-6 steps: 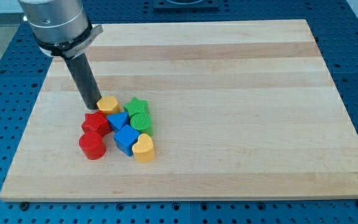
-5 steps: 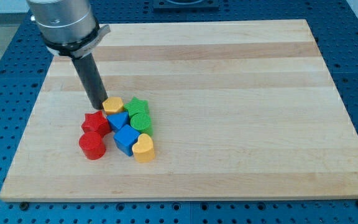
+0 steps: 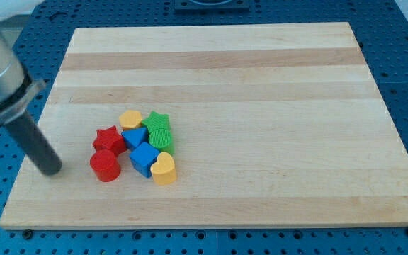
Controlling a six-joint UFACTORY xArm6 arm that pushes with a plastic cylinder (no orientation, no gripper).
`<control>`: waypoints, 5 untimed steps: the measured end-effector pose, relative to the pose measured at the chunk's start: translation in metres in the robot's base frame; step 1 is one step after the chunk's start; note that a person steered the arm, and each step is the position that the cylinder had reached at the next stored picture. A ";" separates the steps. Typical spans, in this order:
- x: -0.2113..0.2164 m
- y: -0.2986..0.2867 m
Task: Point at the red circle
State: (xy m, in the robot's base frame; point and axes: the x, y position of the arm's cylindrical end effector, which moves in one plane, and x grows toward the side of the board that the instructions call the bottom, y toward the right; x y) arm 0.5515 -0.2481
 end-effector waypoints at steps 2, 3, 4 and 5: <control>0.006 0.036; 0.005 0.045; 0.005 0.047; -0.007 0.073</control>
